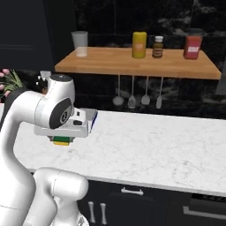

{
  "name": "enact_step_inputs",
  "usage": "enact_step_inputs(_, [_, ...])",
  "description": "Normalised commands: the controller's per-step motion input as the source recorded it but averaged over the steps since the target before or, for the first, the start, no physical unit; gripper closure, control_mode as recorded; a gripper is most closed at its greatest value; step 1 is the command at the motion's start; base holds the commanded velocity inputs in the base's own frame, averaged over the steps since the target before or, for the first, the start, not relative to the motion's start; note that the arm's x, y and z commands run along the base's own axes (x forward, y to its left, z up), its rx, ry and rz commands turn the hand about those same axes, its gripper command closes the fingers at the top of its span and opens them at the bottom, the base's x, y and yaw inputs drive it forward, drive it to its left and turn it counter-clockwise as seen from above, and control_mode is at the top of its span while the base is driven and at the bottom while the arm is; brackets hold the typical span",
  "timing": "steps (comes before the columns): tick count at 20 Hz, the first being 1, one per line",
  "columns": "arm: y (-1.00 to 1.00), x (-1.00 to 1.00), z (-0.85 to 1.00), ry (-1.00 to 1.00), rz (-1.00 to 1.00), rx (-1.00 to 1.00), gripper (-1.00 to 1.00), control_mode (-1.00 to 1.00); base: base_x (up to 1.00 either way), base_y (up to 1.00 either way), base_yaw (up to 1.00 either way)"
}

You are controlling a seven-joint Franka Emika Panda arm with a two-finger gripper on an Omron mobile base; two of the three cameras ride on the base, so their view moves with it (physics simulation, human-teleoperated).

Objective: Pick up the sponge from the counter and clean the cutting board by briefly scrubbing or pressing down on the cutting board. Once finished, release the sponge.

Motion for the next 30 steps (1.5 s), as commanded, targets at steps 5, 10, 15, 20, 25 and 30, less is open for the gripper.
enact_step_inputs(5, [0.0,0.0,0.0,0.0,0.0,0.0,1.0,1.0,0.05,-0.62,-0.05])
enact_step_inputs(10, [0.0,0.0,0.0,0.0,0.0,0.0,1.0,1.0,0.0,-0.93,0.0])
enact_step_inputs(15, [0.0,0.0,0.0,0.0,0.0,0.0,1.0,1.0,0.0,-0.95,0.0])
enact_step_inputs(20, [0.0,0.0,0.0,0.0,0.0,0.0,1.0,1.0,0.0,-0.89,0.0])
enact_step_inputs(25, [0.0,0.0,0.0,0.0,0.0,0.0,1.0,1.0,0.0,-0.77,0.0])
enact_step_inputs(30, [0.0,0.0,0.0,0.0,0.0,0.0,1.0,1.0,0.0,-0.59,0.0])
